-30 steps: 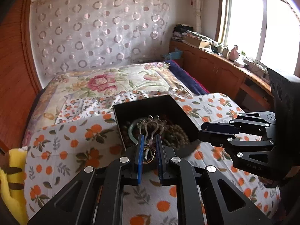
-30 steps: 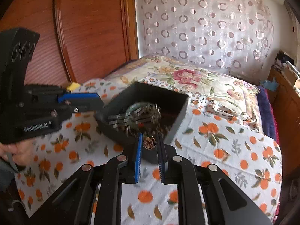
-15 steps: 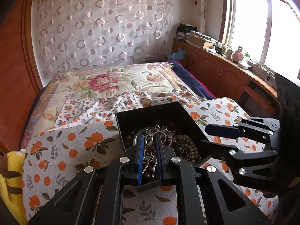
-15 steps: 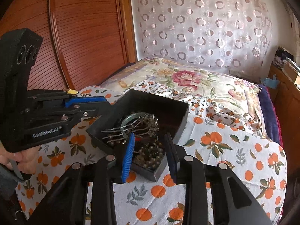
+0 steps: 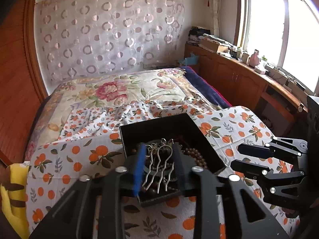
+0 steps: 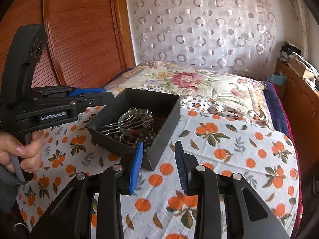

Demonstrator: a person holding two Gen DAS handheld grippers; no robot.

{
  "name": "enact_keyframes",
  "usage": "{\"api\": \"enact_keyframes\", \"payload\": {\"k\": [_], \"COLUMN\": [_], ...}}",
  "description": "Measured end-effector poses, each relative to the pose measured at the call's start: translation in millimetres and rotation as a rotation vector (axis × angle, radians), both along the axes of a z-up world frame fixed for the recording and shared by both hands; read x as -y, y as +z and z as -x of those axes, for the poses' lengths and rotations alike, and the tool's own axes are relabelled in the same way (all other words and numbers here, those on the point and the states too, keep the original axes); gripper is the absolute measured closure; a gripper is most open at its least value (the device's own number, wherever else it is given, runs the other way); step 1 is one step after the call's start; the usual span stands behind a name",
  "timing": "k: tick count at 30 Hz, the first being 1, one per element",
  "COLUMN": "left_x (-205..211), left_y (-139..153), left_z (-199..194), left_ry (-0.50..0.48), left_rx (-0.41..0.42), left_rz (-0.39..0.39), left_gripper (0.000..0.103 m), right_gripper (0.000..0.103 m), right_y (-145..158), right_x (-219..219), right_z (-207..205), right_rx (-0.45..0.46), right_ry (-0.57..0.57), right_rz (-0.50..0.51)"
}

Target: Organize jewelry

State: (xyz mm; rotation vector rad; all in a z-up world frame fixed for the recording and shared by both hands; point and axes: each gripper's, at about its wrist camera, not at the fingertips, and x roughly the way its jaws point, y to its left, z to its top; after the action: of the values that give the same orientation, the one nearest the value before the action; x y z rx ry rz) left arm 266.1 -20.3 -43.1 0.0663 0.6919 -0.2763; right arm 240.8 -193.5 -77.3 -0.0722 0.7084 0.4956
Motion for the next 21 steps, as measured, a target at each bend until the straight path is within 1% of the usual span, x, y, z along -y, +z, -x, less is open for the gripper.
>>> {"api": "enact_keyframes", "payload": {"k": [1,2,3,4,5,6,7,8,9,10,11,13,15,17,19,21], "left_x": [-0.4,-0.2,-0.4,-0.2,-0.8,-1.9,-3.1,-4.0,-5.0,-6.8,-7.4,-8.6,-9.6,-11.6,-11.9,-12.7], "left_y": [0.9,1.4,2.2,3.1,4.6,6.3,7.7,8.7,9.8,11.1,12.0,14.6,16.9,20.5,24.5,27.8], "left_z": [4.3,9.5,15.3,21.1,28.5,36.5,44.3,50.4,58.5,68.1,74.8,88.5,104.1,119.0,132.5,146.7], "left_ry": [0.001,0.003,0.008,0.013,0.020,0.027,0.038,0.048,0.060,0.072,0.079,0.095,0.112,0.129,0.134,0.143], "left_rx": [0.002,0.005,0.009,0.014,0.024,0.033,0.037,0.040,0.044,0.046,0.048,0.055,0.060,0.065,0.078,0.092], "left_rz": [0.000,0.001,0.000,-0.003,-0.006,-0.005,-0.005,-0.007,-0.010,-0.011,-0.012,-0.016,-0.022,-0.022,-0.028,-0.037], "left_gripper": [0.067,0.060,0.055,0.045,0.038,0.035,0.028,0.023,0.023,0.020,0.015,0.011,0.010,0.008,0.008,0.008], "right_gripper": [0.067,0.066,0.064,0.058,0.053,0.051,0.049,0.043,0.040,0.033,0.028,0.024,0.019,0.010,0.005,0.003], "right_y": [-0.1,-0.2,0.0,0.4,1.9,3.6,5.6,8.0,10.7,13.7,17.4,23.6,29.1,35.2,40.0,45.2], "right_x": [2.0,3.0,4.3,5.3,6.0,7.0,7.9,8.3,8.9,9.7,10.4,11.8,12.6,13.7,14.4,16.8], "right_z": [3.6,6.9,10.4,14.6,20.2,24.7,31.1,35.5,41.3,47.2,54.6,67.8,77.5,91.2,100.9,112.3], "right_rx": [0.003,0.004,0.006,0.009,0.015,0.020,0.025,0.030,0.040,0.052,0.067,0.081,0.097,0.121,0.137,0.151], "right_ry": [-0.007,-0.012,-0.019,-0.025,-0.035,-0.041,-0.048,-0.054,-0.063,-0.075,-0.085,-0.099,-0.110,-0.129,-0.141,-0.157], "right_rz": [-0.001,-0.002,-0.004,-0.006,-0.008,-0.011,-0.017,-0.020,-0.022,-0.023,-0.028,-0.039,-0.045,-0.051,-0.059,-0.072]}}
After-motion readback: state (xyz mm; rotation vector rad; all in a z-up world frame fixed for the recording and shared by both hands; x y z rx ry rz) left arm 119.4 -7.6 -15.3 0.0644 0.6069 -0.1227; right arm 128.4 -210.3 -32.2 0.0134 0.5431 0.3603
